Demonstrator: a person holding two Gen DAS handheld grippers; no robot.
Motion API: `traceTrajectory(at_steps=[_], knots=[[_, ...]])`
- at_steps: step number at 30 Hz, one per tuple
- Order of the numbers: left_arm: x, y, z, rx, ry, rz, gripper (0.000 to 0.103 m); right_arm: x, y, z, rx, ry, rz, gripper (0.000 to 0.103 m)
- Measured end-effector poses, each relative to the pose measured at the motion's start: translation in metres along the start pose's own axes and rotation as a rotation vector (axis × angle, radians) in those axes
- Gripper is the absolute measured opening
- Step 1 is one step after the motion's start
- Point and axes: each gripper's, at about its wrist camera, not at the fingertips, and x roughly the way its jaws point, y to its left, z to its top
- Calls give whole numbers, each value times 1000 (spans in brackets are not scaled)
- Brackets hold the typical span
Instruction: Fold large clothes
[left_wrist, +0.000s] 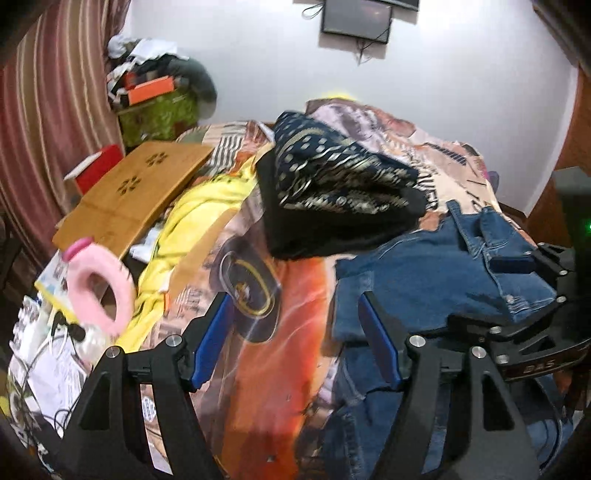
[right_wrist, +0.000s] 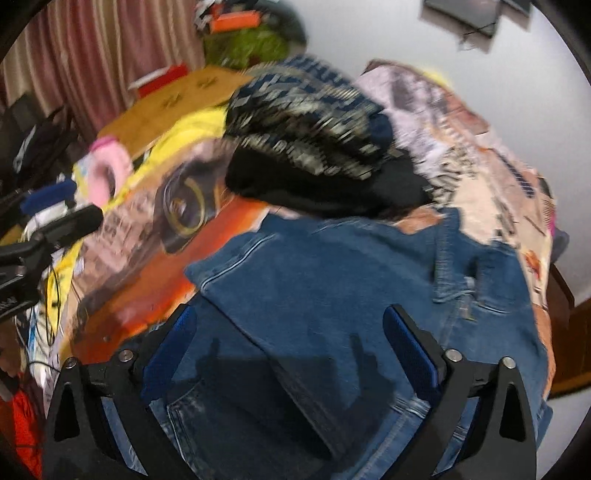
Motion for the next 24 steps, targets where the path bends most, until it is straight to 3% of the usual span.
traceTrajectory(at_steps=[6, 10, 13, 16, 18, 24], knots=[[10, 9, -11, -30, 36, 13, 69, 45, 21, 1, -89, 139, 16, 81], [17, 13, -13, -50, 60, 11, 69, 71, 27, 2, -82, 212, 49, 78], [19, 14, -15, -58, 70, 10, 69, 80, 27, 3, -81, 197, 16, 62], [20, 14, -17, -59, 77, 12, 69, 79, 26, 4, -78, 179, 31, 35], [22, 14, -19, -62, 86, 13, 69, 74, 21, 3, -65, 158, 20, 10], [24, 12, -19, -61, 99, 23, 69, 30, -2, 11, 29, 28, 48, 7]])
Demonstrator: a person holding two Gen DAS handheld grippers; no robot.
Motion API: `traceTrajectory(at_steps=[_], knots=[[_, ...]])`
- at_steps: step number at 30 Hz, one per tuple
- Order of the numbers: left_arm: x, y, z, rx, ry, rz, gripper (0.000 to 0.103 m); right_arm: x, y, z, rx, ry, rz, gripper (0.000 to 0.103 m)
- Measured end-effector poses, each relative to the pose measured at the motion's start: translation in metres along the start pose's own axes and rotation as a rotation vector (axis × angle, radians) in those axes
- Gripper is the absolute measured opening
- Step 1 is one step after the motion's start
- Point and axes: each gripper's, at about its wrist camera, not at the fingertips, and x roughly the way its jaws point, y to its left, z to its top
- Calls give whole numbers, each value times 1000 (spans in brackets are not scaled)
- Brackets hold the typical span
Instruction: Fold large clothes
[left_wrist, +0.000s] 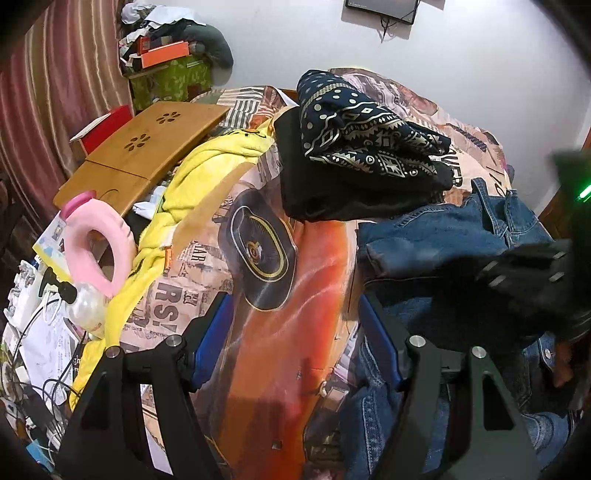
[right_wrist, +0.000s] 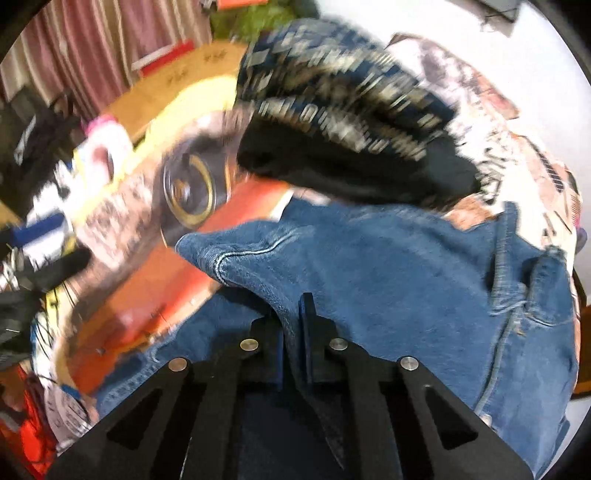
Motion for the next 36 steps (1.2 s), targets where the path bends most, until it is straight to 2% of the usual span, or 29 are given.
traceTrajectory(at_steps=[8, 11, 14, 17, 21, 27, 30, 35, 36], knots=[[0, -16, 6, 32, -2, -1, 69, -106, -50, -6, 149, -277, -41, 7], [0, -25, 7, 49, -3, -9, 69, -141, -75, -18, 236, -366, -51, 7], [1, -37, 8, 64, -1, -23, 69, -173, -103, -43, 334, -427, -80, 7], [4, -52, 10, 83, 6, -42, 69, -180, -126, -72, 423, -417, -108, 7], [7, -70, 9, 116, 21, -64, 69, -160, -150, -117, 528, -330, -182, 7], [13, -95, 5, 170, 48, -75, 69, -133, -194, -180, 724, -184, -159, 7], [16, -105, 2, 198, 58, -68, 69, -137, -192, -190, 703, -161, -176, 7], [17, -116, 0, 219, 65, -81, 69, -151, -173, -169, 557, -189, -191, 8], [17, -119, 1, 223, 64, -84, 69, -153, -168, -165, 523, -200, -188, 10]])
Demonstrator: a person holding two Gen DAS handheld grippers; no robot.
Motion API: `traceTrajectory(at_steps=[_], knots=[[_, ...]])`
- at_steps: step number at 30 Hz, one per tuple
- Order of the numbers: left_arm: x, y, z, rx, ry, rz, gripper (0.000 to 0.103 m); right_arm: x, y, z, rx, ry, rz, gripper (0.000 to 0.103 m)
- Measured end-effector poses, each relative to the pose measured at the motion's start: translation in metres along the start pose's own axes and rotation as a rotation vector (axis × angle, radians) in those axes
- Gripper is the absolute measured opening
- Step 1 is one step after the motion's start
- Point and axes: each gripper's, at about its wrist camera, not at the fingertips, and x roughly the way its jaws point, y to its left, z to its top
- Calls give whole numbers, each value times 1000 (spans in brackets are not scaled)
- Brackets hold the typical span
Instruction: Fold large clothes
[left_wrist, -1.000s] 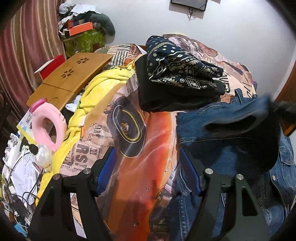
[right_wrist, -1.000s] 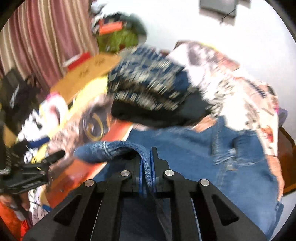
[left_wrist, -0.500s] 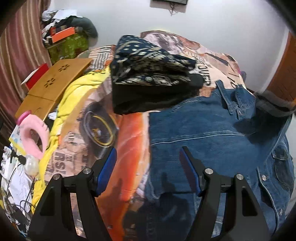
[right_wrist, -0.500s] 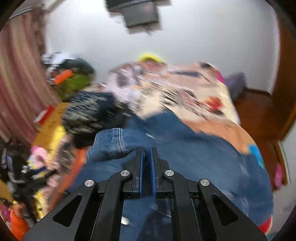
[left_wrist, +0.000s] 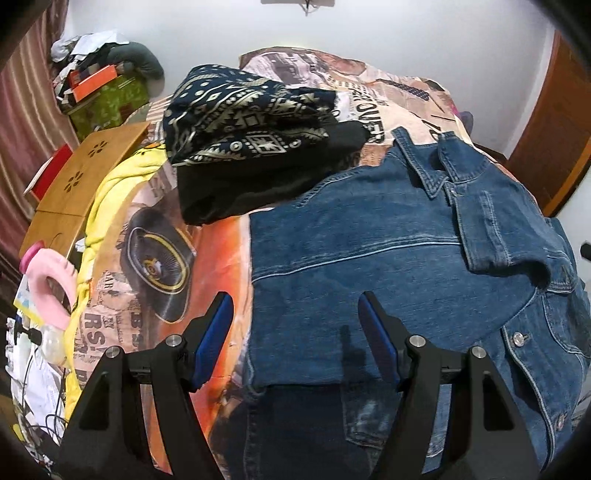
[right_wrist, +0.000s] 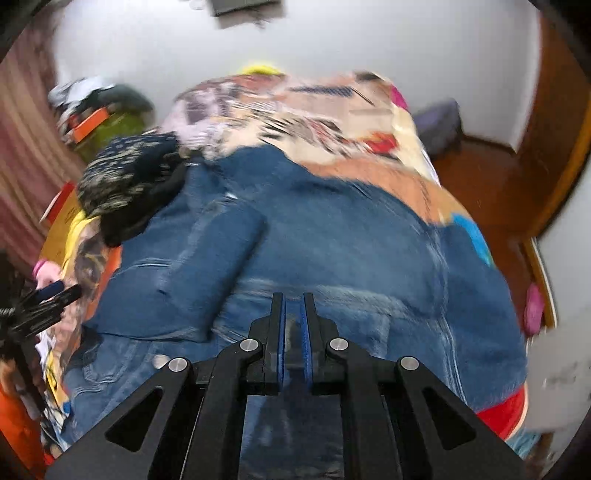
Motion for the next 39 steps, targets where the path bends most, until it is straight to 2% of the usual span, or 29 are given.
traceTrajectory(at_steps=[1, 2, 5, 6, 8, 12, 16, 19, 26, 28, 33, 39], knots=[[0, -2, 1, 6, -2, -4, 69, -2, 6, 1, -34, -8, 9, 12], [-1, -5, 2, 14, -4, -8, 69, -2, 14, 3, -73, -14, 20, 20], [-2, -13, 6, 37, -10, -20, 69, 5, 40, 7, -185, -30, 45, 50], [-2, -15, 7, 45, -11, -23, 69, 9, 50, 7, -224, -29, 53, 55], [-1, -21, 8, 63, -11, -32, 69, 19, 65, 6, -296, -11, 63, 55], [9, -31, 5, 91, 13, -55, 69, 58, 87, -3, -447, 85, -8, 55], [23, -40, -1, 110, 58, -82, 69, 88, 83, -11, -480, 160, -67, 55], [35, -49, -8, 125, 99, -105, 70, 95, 81, -8, -482, 148, -86, 55], [36, -61, -10, 163, 84, -72, 72, 95, 73, 17, -364, 103, -55, 54], [35, -61, -11, 168, 81, -69, 73, 91, 70, 21, -312, 81, -72, 53], [37, -56, -11, 143, 83, -78, 79, 69, 30, 24, -200, 9, -142, 53], [38, -56, -12, 130, 82, -80, 82, 49, -7, 2, -46, 39, -61, 53]])
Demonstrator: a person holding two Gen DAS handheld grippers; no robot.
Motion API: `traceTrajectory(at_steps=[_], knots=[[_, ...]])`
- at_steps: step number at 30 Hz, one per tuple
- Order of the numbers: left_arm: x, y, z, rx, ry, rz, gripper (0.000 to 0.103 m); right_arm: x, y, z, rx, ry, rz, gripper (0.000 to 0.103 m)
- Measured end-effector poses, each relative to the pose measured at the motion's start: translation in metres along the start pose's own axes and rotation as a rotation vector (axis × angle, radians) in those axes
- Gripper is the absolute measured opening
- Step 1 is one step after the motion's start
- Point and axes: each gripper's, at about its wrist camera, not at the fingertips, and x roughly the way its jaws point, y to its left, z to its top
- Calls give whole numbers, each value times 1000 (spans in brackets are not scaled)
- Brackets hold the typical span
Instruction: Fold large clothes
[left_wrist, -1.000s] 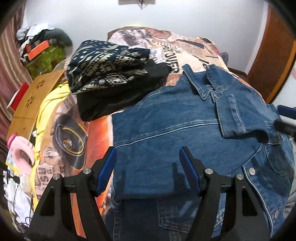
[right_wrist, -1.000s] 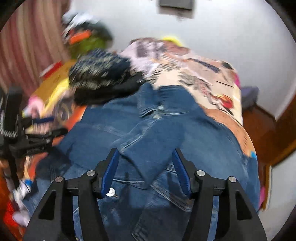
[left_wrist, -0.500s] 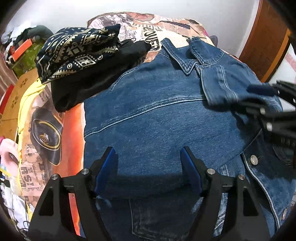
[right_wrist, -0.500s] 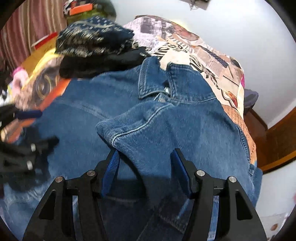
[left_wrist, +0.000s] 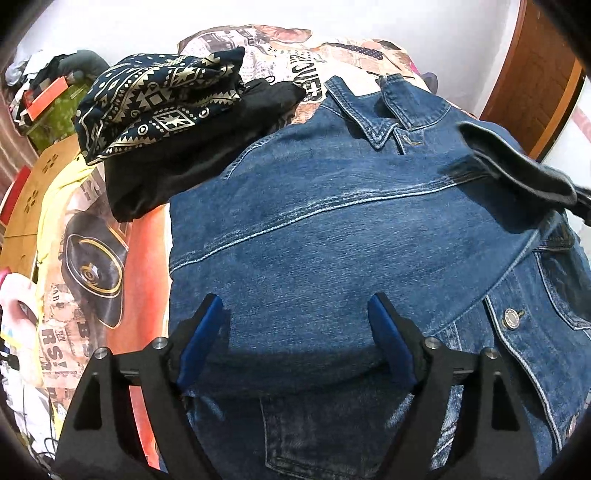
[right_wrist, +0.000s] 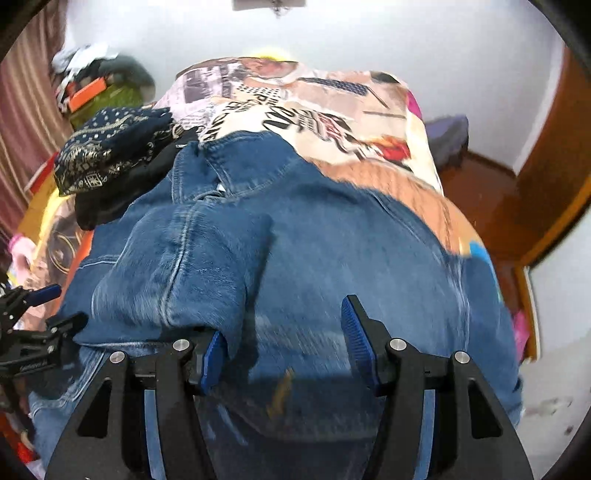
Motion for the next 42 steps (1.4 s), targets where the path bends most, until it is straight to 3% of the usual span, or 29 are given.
traceTrajectory(at_steps=[8, 11, 14, 18, 23, 27, 31, 36, 42], knots=[[1, -2, 0, 13, 1, 7, 85, -6, -39, -20, 327, -18, 205, 54], [2, -2, 0, 14, 2, 5, 86, -8, -50, -29, 395, -19, 242, 53], [3, -1, -1, 11, 4, 6, 86, -15, -55, -34, 404, -31, 204, 53], [2, -1, -2, 7, 5, 11, 86, -33, -71, -44, 408, -66, -1, 56], [-4, -3, 3, 23, 20, 17, 86, -52, -99, -61, 452, -58, -50, 56], [-23, -14, 13, 63, -25, 20, 86, -75, -120, -73, 491, -85, -106, 56], [-45, -29, 29, 92, -95, 9, 86, -91, -143, -81, 557, -114, -132, 56], [-64, -50, 50, 105, -172, -32, 86, -96, -167, -97, 674, -120, -123, 64], [-58, -76, 63, 133, -178, -62, 86, -66, -190, -119, 797, -39, 15, 64]])
